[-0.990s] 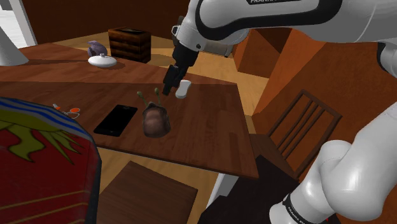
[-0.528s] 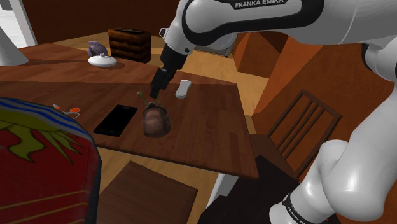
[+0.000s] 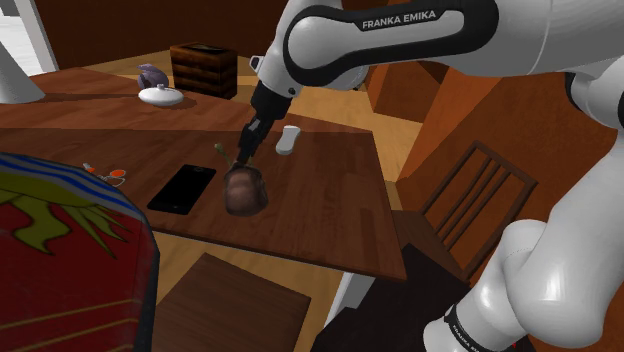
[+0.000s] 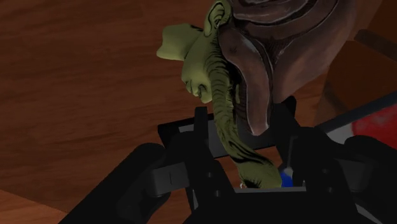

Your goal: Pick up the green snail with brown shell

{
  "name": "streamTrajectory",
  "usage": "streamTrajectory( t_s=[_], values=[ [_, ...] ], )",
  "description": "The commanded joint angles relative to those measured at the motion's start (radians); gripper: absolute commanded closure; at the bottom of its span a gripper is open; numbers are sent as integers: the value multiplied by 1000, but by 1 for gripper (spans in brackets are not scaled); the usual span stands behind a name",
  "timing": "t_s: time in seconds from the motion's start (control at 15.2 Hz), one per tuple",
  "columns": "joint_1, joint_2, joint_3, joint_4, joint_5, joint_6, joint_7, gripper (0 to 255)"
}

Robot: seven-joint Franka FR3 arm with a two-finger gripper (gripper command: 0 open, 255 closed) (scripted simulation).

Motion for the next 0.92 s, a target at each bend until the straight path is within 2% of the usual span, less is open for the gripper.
streamTrajectory(
  t_s=[0.0, 0.4, 0.86],
  values=[
    [0, 1, 0, -2, 0, 0, 0, 255],
    [0, 1, 0, -5, 0, 3, -1, 255],
    [-2, -14, -2, 72, -11, -87, 19, 255]
  ],
)
